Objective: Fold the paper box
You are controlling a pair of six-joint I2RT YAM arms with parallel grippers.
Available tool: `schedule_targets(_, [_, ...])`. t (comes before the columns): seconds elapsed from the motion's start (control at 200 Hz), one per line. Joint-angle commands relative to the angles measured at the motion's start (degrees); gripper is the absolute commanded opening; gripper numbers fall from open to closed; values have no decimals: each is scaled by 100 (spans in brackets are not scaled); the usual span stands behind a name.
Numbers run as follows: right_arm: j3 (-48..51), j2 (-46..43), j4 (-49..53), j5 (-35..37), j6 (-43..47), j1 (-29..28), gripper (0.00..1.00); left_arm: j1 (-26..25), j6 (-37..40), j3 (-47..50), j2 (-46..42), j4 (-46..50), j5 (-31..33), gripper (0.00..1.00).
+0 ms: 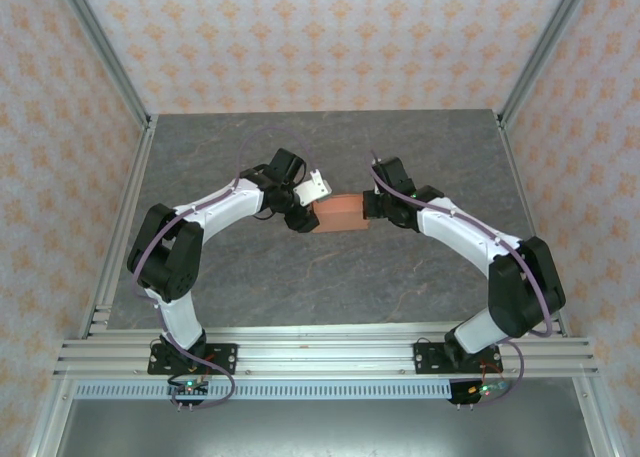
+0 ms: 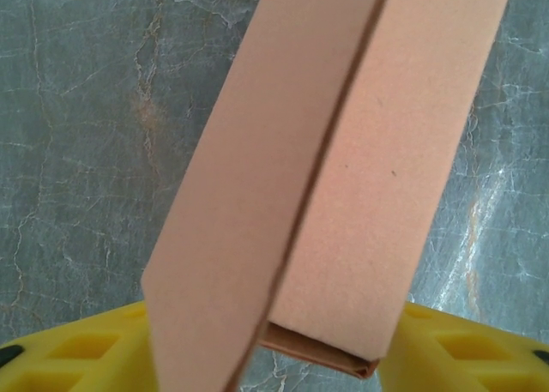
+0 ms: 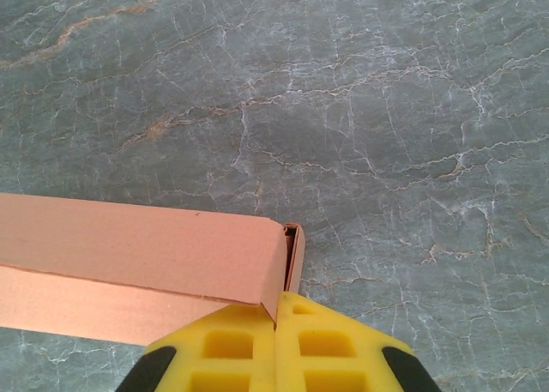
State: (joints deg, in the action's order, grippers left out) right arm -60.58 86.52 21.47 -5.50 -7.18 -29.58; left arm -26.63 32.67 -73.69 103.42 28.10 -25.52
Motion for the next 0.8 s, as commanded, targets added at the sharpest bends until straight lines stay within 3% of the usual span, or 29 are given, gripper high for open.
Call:
schedule_targets(0.0, [20,-118,331,115,-82,-12,0,10,-132,84,-133,73,137,64])
schedule_targets(0.586, [-103,-31,401,80,-125,-20,0,53,-953,710,-1091,-362,-204,71])
schedule_targets(0.796, [-121,-31,410,77,-126,-23,0,53,-1987,379,-1128,-330,44,56])
